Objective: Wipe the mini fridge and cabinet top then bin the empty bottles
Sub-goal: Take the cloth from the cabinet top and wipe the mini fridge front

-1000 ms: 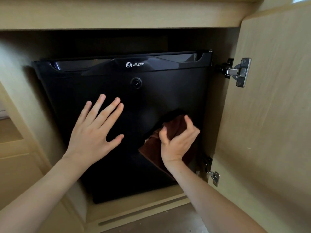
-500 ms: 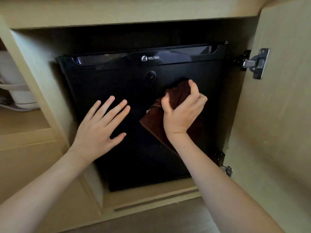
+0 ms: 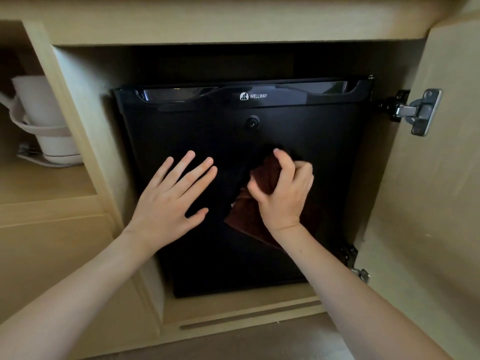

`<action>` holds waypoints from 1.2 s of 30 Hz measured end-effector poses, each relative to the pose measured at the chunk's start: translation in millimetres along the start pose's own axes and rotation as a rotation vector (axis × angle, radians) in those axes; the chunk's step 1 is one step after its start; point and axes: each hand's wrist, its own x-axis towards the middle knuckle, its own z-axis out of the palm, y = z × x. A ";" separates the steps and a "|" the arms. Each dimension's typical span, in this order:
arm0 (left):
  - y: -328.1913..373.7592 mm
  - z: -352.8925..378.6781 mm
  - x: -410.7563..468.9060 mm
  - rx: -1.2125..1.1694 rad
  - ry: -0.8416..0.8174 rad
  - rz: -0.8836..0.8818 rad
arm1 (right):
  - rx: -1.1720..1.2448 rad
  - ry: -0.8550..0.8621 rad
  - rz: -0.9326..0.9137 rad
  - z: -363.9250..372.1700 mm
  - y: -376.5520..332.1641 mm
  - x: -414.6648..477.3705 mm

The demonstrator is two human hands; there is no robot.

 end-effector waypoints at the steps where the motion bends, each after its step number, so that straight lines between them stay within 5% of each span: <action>1: 0.3 0.9 0.0 -0.003 0.007 -0.003 | 0.019 0.052 0.072 3.1 -8.6 13.8; 5: 2.6 3.1 -0.7 -0.025 0.025 -0.019 | 0.011 0.149 0.107 13.0 -14.4 5.4; 11: 3.3 1.5 -1.1 -0.026 -0.001 -0.025 | -0.061 -0.092 -0.286 13.5 14.5 -75.2; 17: 2.2 -5.9 -0.1 -0.005 -0.034 -0.007 | -0.031 -0.182 -0.360 4.6 13.8 -58.3; 27: -32.1 -45.7 16.1 0.214 0.002 0.068 | 0.120 0.045 -0.029 19.6 -51.4 31.4; 36: -45.0 -49.5 17.9 0.119 -0.036 -0.027 | 0.119 0.074 -0.063 35.0 -57.2 -10.2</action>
